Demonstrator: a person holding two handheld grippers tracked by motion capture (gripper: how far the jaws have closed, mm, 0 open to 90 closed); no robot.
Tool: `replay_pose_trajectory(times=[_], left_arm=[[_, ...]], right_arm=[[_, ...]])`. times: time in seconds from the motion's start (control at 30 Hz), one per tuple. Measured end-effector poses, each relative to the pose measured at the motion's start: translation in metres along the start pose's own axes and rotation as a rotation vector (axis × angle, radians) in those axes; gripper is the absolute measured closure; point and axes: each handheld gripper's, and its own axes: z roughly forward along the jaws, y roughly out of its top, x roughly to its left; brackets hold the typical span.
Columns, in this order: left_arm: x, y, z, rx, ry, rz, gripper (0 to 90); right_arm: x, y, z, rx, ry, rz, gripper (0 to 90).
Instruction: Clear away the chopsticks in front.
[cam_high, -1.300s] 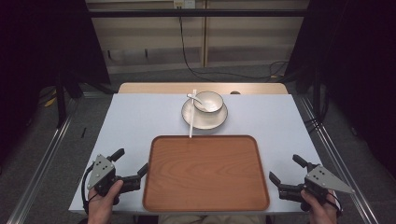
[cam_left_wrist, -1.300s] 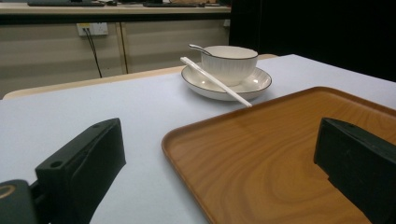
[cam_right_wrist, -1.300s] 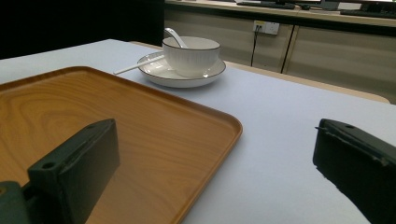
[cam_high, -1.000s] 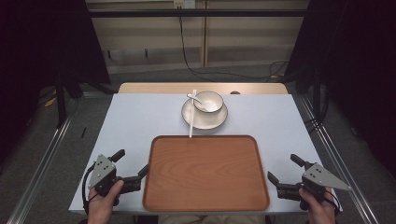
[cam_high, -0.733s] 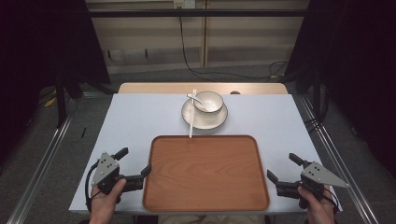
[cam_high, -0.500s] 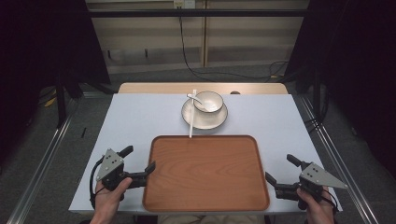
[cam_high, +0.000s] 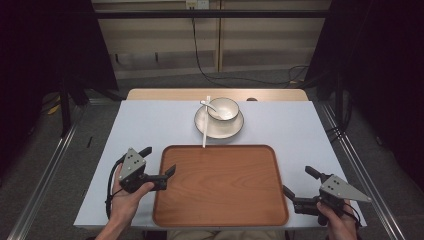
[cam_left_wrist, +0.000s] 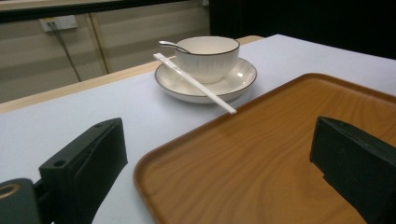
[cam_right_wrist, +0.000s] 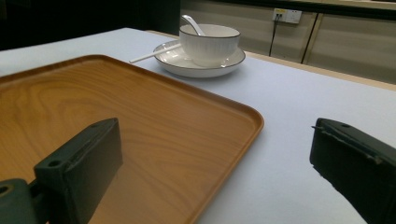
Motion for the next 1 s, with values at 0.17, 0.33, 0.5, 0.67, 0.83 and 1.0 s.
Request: replay_pose_trajectory(times=[0.17,0.33,0.5,0.67,0.83,1.0], left_arm=[[-0.001,0.005,0.010,0.028,0.006,0.002,5.9],[0.000,0.007,0.023,0.051,-0.002,0.011,7.0],[0.001,0.015,0.035,0.054,-0.006,0.026,7.2],[0.007,0.023,0.052,0.030,-0.037,0.057,5.9],[0.016,0.030,0.062,0.048,-0.040,0.034,5.4],[0.016,0.033,0.086,0.097,-0.046,0.035,5.5]], right_arm=[[0.002,0.000,0.001,-0.005,0.011,-0.014,1.9],[0.002,0.000,0.001,-0.006,0.018,-0.011,1.8],[0.004,0.000,0.001,-0.001,0.017,-0.012,1.8],[0.004,0.000,0.001,-0.002,0.024,-0.008,1.8],[0.004,0.000,0.002,-0.004,0.028,-0.005,1.8],[0.005,0.000,0.003,-0.003,0.035,-0.008,1.8]])
